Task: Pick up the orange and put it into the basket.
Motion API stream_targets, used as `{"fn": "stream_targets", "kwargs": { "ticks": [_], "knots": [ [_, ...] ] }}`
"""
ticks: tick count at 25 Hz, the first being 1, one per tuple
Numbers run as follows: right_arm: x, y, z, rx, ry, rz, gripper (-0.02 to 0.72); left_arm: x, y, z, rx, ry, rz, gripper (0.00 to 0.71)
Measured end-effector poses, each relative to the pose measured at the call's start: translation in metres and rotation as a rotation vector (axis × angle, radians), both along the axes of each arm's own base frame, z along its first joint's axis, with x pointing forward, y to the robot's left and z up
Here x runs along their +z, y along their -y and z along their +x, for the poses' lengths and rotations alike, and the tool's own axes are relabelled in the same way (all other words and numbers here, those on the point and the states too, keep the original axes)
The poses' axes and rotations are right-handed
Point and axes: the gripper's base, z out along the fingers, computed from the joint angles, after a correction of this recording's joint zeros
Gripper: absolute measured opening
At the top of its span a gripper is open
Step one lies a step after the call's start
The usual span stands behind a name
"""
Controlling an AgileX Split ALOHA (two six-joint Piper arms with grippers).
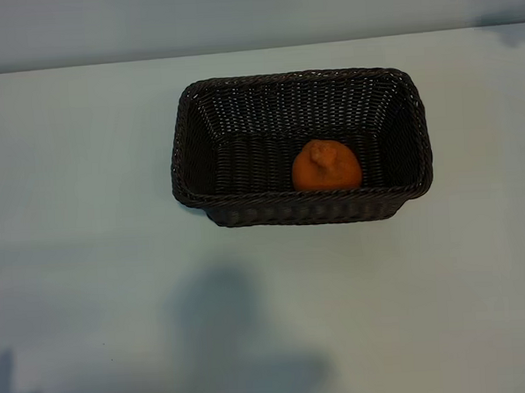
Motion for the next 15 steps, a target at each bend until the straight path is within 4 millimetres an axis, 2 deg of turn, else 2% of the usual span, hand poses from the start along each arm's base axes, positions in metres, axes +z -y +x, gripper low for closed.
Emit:
{"fn": "stream_targets", "kwargs": {
  "ticks": [5,8,12,15],
  "knots": [
    [0.038,-0.011,-0.039,0.018,0.058,-0.013,0.584,0.0,0.0,0.0,0.0,0.0,0.0,0.593],
    [0.074,-0.021,-0.064,0.022,0.143,-0.034,0.584,0.0,0.0,0.0,0.0,0.0,0.0,0.593],
    [0.127,-0.04,-0.109,0.016,0.279,-0.051,0.584,0.0,0.0,0.0,0.0,0.0,0.0,0.593],
    [0.167,-0.057,-0.154,0.016,0.403,-0.092,0.584,0.0,0.0,0.0,0.0,0.0,0.0,0.593]
  ]
}}
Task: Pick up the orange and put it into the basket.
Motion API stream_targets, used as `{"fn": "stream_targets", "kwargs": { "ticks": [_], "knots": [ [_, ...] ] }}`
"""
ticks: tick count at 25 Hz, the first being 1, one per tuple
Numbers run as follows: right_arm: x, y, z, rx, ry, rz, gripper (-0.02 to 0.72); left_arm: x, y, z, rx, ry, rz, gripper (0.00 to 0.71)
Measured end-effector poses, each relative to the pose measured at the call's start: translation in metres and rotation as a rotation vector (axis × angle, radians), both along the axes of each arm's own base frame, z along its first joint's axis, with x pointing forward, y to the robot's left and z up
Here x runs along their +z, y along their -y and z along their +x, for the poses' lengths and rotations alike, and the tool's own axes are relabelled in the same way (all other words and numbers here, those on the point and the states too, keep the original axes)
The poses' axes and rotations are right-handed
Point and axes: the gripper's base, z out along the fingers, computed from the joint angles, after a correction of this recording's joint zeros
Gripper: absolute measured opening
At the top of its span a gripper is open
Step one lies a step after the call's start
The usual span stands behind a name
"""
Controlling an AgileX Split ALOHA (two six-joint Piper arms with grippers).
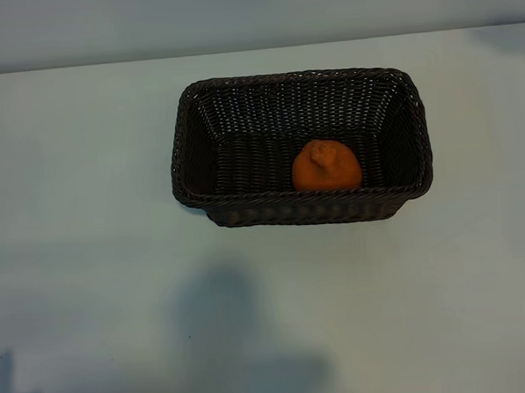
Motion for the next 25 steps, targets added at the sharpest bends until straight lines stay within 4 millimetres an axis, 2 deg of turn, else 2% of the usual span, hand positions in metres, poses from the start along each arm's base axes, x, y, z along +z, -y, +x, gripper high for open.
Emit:
{"fn": "stream_targets", "kwargs": {
  "ticks": [3,7,10,14,19,25],
  "knots": [
    [0.027,-0.02,-0.054,0.003,0.112,-0.035,0.584,0.0,0.0,0.0,0.0,0.0,0.0,0.593],
    [0.041,-0.045,-0.121,0.016,0.222,-0.096,0.583,0.0,0.0,0.0,0.0,0.0,0.0,0.593],
    [0.044,-0.063,-0.17,0.022,0.311,-0.144,0.583,0.0,0.0,0.0,0.0,0.0,0.0,0.593],
    [0.033,-0.075,-0.207,0.025,0.356,-0.181,0.583,0.0,0.0,0.0,0.0,0.0,0.0,0.593],
    [0.003,-0.082,-0.225,0.083,0.36,-0.184,0.583,0.0,0.0,0.0,0.0,0.0,0.0,0.593],
    [-0.021,-0.08,-0.261,0.062,0.436,-0.245,0.583,0.0,0.0,0.0,0.0,0.0,0.0,0.593]
  ]
}}
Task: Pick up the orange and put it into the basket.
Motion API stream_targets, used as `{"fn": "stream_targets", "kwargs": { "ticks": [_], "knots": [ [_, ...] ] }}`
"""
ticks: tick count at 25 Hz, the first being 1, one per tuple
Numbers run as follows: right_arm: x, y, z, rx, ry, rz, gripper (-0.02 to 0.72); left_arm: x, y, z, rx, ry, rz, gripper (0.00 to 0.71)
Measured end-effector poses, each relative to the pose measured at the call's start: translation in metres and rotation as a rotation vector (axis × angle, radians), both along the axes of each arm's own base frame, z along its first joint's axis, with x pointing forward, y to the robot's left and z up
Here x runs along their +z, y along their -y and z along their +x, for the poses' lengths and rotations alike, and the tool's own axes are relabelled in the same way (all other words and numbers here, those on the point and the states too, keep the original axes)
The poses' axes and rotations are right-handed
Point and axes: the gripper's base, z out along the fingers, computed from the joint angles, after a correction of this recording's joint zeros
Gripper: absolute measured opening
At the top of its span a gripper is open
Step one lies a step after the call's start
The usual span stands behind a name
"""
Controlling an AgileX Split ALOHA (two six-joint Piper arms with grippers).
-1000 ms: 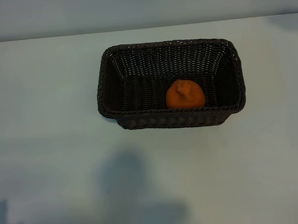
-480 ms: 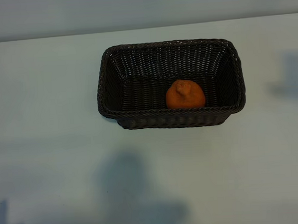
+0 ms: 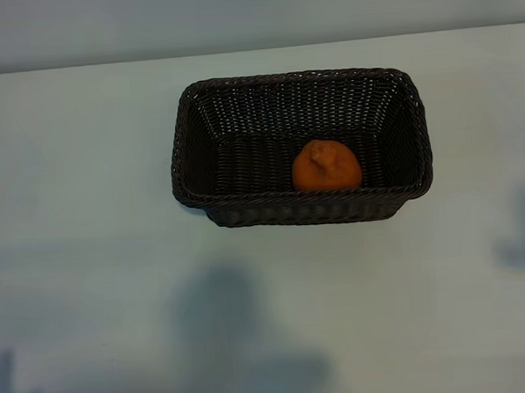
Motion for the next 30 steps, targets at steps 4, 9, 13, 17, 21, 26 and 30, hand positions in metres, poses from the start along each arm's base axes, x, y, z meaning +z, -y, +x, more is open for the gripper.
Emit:
{"fn": "stream_targets", "kwargs": {
  "ticks": [4,9,13,17,21,26,30],
  "knots": [
    [-0.012,0.0,-0.027,-0.039,0.047,-0.019,0.583,0.0,0.0,0.0,0.0,0.0,0.0,0.593],
    [-0.035,-0.002,-0.05,-0.041,0.076,-0.007,0.583,0.0,0.0,0.0,0.0,0.0,0.0,0.593],
    [-0.064,-0.002,-0.06,-0.015,0.081,0.009,0.583,0.0,0.0,0.0,0.0,0.0,0.0,0.593],
    [-0.096,-0.003,-0.07,-0.015,0.088,0.014,0.583,0.0,0.0,0.0,0.0,0.0,0.0,0.593],
    [-0.118,-0.003,-0.058,-0.006,-0.02,0.04,0.583,0.0,0.0,0.0,0.0,0.0,0.0,0.593],
    [-0.143,-0.001,-0.041,-0.008,-0.131,0.053,0.583,0.0,0.0,0.0,0.0,0.0,0.0,0.593],
    [-0.163,0.001,-0.029,-0.01,-0.212,0.063,0.583,0.0,0.0,0.0,0.0,0.0,0.0,0.593]
  ]
}}
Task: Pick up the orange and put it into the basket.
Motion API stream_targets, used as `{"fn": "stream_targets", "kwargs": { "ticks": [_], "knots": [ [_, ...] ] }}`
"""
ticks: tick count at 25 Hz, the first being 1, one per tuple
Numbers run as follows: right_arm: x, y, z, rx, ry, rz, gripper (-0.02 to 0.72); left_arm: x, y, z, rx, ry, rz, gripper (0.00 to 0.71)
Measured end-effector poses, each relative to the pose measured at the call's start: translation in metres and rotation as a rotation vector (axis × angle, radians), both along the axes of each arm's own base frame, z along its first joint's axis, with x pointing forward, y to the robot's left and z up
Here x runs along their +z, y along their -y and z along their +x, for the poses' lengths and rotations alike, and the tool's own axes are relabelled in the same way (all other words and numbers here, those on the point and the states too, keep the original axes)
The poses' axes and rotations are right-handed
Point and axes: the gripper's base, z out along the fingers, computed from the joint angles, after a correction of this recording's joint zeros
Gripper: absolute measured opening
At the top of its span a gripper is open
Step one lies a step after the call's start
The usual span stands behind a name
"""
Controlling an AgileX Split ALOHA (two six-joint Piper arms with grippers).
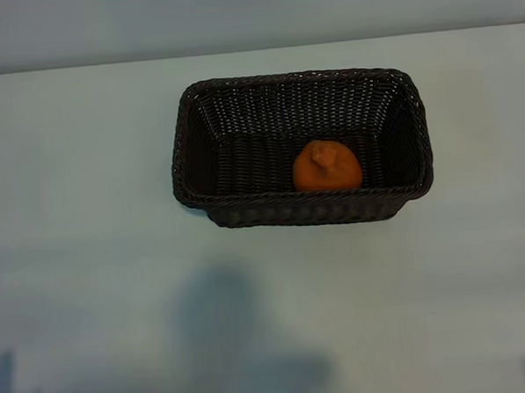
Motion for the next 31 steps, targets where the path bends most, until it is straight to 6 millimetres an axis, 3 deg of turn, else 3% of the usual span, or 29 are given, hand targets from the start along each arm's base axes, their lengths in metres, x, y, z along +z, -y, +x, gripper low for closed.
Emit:
{"fn": "stream_targets", "kwargs": {
  "ticks": [7,31],
  "knots": [
    [-0.02,0.0,0.013,0.014,-0.049,0.023,0.583,0.0,0.0,0.0,0.0,0.0,0.0,0.593],
    [-0.023,0.001,0.024,0.023,0.017,-0.003,0.582,0.0,0.0,0.0,0.0,0.0,0.0,0.593]
  ]
}}
